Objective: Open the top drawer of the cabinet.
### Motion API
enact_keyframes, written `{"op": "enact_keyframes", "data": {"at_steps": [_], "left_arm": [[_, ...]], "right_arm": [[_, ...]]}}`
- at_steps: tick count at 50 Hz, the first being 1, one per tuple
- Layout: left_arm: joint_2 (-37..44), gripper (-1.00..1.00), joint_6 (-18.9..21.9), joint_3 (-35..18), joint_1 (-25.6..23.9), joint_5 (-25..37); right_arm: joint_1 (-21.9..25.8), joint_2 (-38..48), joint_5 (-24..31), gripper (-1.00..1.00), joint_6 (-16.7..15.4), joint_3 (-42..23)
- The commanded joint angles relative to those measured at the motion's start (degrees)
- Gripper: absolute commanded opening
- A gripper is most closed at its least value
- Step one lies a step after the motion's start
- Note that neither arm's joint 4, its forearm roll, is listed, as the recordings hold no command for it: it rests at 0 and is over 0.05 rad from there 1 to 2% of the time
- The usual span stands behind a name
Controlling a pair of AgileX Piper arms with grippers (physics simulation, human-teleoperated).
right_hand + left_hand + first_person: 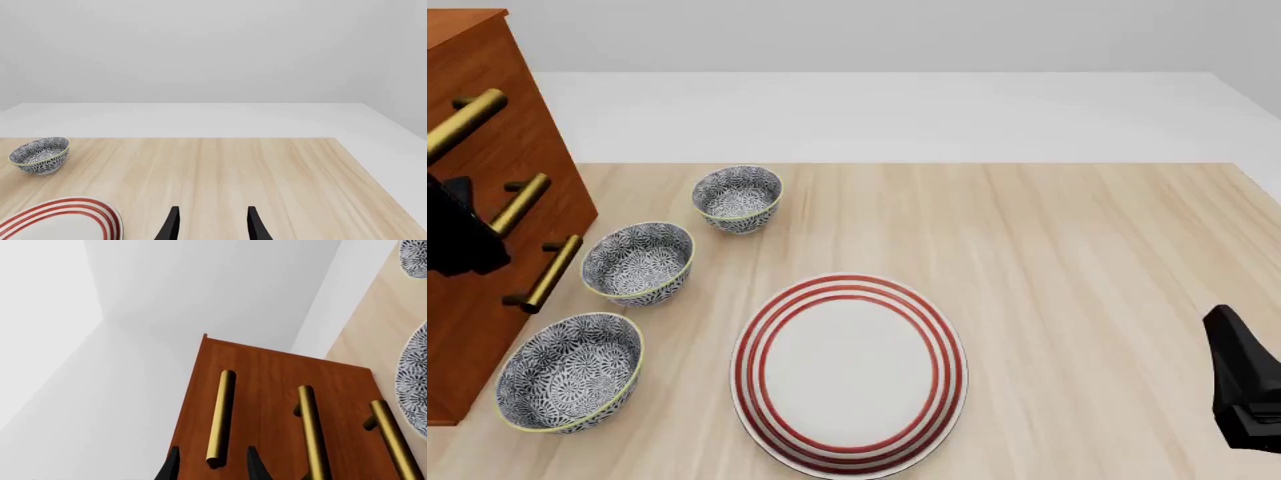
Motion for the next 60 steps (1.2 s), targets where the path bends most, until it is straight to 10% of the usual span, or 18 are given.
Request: {"op": "enact_keyframes", "data": {"at_steps": [1,27,28,60], "left_arm": [[1.12,1.00,0.16,-0.73,0.52,-0.23],[2.82,1.00,1.03,-0.58,0.71,-2.75],[3.11,-1.00,1.18,-0.75,0.96,-3.77],[3.05,-1.00,3.34,0.76,-0.67,-4.22]], "right_arm": [[0.00,0.00,0.00,1.00,-0.01,0.00],[0.00,0.00,0.00,1.00,0.00,0.00],[0.00,0.00,0.00,1.00,0.00,0.00],[-0.01,-0.01,0.00,1.00,0.00,0.00]]}}
